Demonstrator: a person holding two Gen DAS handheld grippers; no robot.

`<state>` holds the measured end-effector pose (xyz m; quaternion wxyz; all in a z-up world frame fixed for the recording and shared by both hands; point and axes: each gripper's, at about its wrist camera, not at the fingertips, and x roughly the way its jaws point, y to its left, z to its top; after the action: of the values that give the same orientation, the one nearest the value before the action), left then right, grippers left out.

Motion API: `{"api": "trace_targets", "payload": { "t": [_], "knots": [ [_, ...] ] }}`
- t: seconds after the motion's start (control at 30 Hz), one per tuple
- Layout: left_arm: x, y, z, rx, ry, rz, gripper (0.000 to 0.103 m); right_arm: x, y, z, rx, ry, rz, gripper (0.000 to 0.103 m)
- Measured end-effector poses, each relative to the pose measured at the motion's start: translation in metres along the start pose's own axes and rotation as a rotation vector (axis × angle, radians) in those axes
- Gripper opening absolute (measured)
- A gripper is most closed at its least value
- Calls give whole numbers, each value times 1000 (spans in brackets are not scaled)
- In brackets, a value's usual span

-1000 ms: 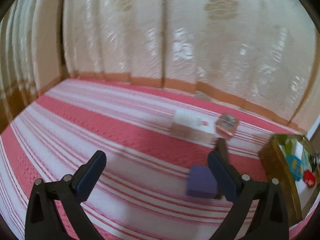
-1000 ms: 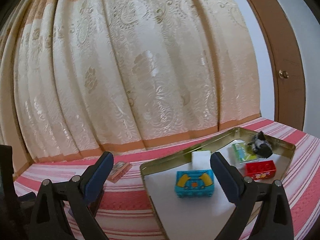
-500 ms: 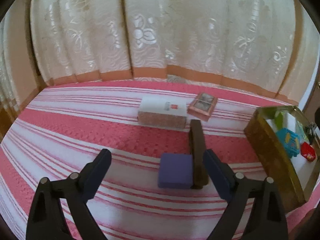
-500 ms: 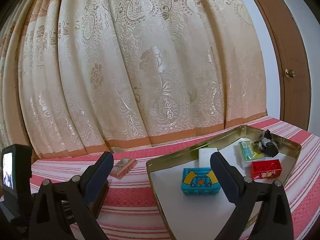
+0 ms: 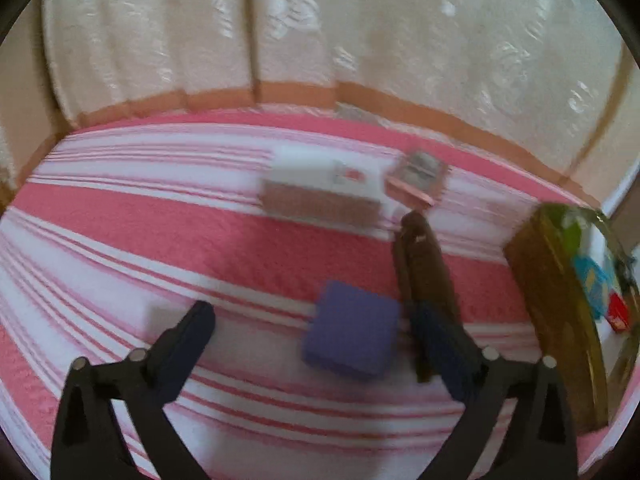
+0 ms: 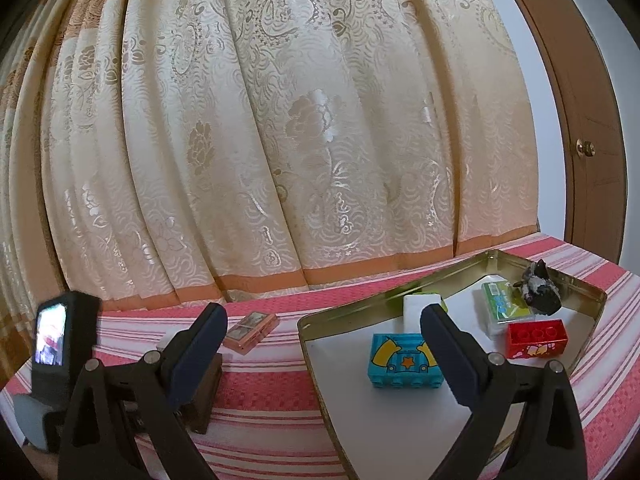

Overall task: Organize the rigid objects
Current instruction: 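Grasp the purple eraser with the left tool, then grasp the dark brown bar with the right tool while the left tool holds the eraser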

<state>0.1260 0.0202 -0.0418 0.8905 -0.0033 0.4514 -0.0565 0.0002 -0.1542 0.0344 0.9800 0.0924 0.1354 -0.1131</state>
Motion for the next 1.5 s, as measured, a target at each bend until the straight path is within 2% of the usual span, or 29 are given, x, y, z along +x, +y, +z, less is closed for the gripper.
{"api": "trace_targets", "payload": {
  "t": [0.2,0.23,0.27,0.3,0.37,0.4,0.43,0.57,0.63,0.73,0.83,1.0,1.03,1.07,1.17,1.23,1.3,1.37,1.5],
  "knots": [
    [-1,0,-3,27,14,48,98,1,-3,0,11,13,-1,99],
    [-2,-3,-4,46,16,71,93,1,-3,0,10,14,-1,99],
    [-2,-3,-4,52,12,71,83,1,-2,0,6,16,0,99],
    [-6,-4,-5,56,4,52,77,1,-2,0,3,17,-1,99],
    [-8,-1,-6,64,-9,49,55,0,-1,0,-2,14,-3,99],
    [-9,1,-5,66,-15,43,50,0,-1,-1,-3,13,-3,99],
    [-10,2,-6,69,-19,40,39,0,-1,-1,-4,14,-3,99],
    [-12,7,-5,57,-24,26,39,2,-1,0,-8,25,-5,99],
    [-16,10,-5,30,-45,50,39,2,-1,-1,-8,22,-7,99],
    [-34,21,-1,-11,-153,146,39,-2,3,-1,-26,1,-2,99],
    [-47,35,3,-73,-223,214,39,-1,18,-2,-71,11,60,99],
    [-57,59,8,-159,-263,267,39,15,50,-5,-111,95,150,99],
    [-57,63,9,-171,-264,278,39,21,57,-7,-119,123,158,96],
    [-56,65,10,-178,-263,282,39,32,68,-10,-140,172,165,88],
    [-53,71,11,-196,-252,279,39,60,87,-20,-184,312,178,72],
    [-53,71,11,-193,-252,289,39,75,92,-25,-181,392,182,71],
    [-53,69,12,-178,-254,309,39,86,92,-29,-168,443,184,69],
    [-52,67,12,-165,-252,321,39,95,97,-35,-177,494,179,55],
    [-49,66,11,-152,-241,326,39,106,101,-43,-207,566,172,41]
  ]
}}
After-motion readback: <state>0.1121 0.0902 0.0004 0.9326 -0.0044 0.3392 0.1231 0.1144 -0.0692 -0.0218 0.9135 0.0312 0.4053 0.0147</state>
